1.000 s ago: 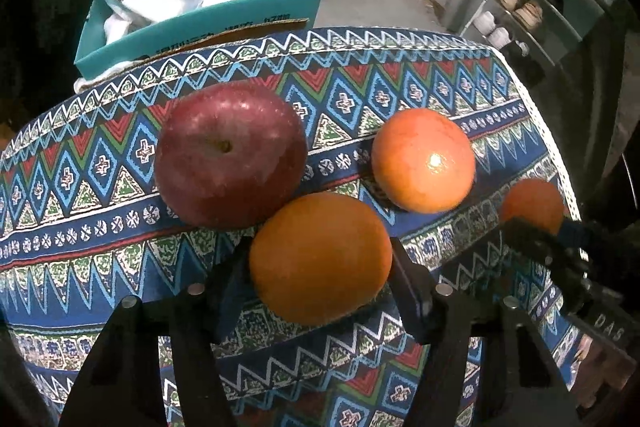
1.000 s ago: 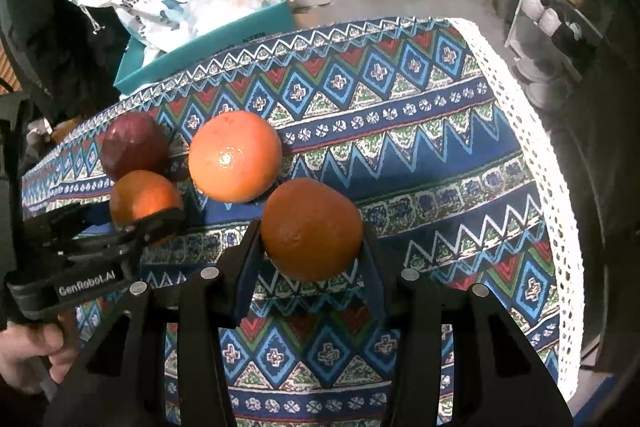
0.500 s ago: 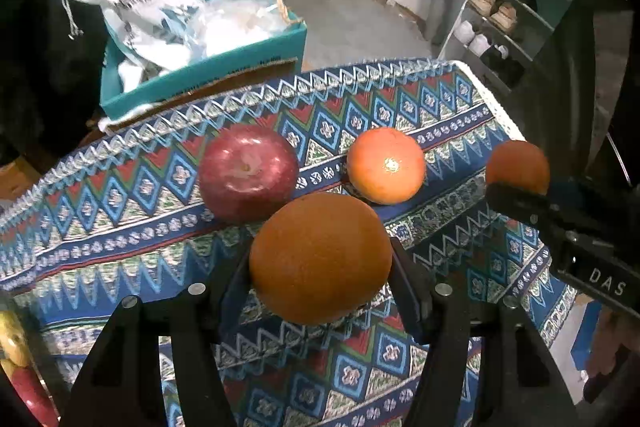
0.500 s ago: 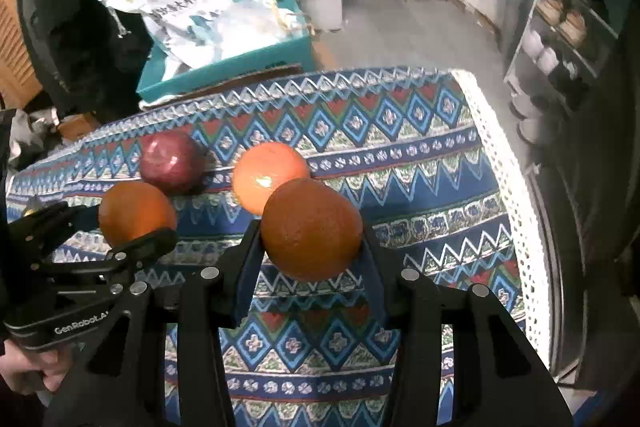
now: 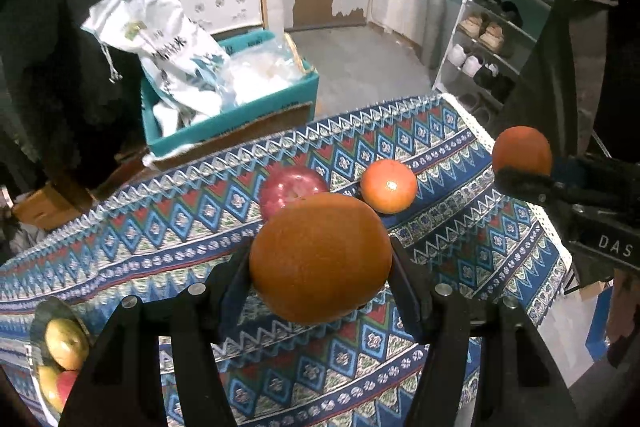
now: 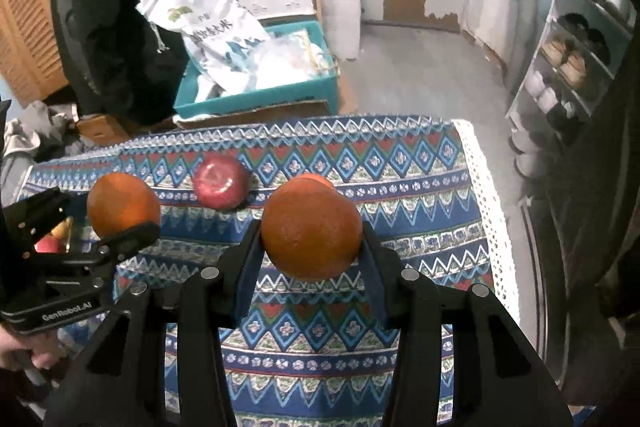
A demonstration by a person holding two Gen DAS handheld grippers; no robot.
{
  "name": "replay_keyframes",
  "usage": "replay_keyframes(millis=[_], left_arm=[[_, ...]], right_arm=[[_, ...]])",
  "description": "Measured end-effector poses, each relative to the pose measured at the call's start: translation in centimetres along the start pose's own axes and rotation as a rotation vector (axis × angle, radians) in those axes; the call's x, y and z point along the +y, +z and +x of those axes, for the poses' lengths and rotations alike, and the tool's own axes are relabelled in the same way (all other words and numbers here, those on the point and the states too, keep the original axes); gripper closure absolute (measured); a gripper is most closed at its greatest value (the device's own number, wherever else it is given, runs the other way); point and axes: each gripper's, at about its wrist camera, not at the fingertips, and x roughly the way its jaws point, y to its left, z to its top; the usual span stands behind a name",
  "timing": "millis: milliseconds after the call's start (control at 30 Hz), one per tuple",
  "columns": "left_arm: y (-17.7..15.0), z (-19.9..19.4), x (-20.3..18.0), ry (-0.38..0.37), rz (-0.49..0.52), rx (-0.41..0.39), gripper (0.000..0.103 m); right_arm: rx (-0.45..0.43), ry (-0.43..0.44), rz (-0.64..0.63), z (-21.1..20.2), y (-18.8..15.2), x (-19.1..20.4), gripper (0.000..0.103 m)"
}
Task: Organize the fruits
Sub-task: 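Lift the orange with the right gripper while the left lifts its orange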
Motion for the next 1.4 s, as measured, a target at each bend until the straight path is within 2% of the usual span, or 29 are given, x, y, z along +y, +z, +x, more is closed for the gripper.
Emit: replay_keyframes(millis=[333, 600, 1000, 1167, 1400], left_arm=[[-0.4, -5.5, 2.2, -0.003, -0.015, -0.039, 0.038], [-1.7, -9.5, 4.6, 0.039, -0.016, -0.076, 0.038], [-3.7, -13.1, 7.9, 0.076, -0.037, -0.101, 0.038], [-4.6, -14.4, 8.9, 0.119, -0.021, -0.135, 0.038], [-5.7, -15.4, 11.2, 0.118, -0.066, -0.135, 0.038]], right_arm=[[-0.034, 0.06, -0.022, -2.8, 1.2, 2.5, 0.058], [-0.067, 0.109, -0.07, -4.6, 1.9, 5.5, 0.058], [-0.099, 0.157, -0.137, -6.6, 2.6, 9.5, 0.058], [-0.109, 0.178, -0.166, -6.9, 2.8, 11.5, 0.058], [-0.133, 0.215, -0.222, -7.6, 3.3, 15.3, 0.058]])
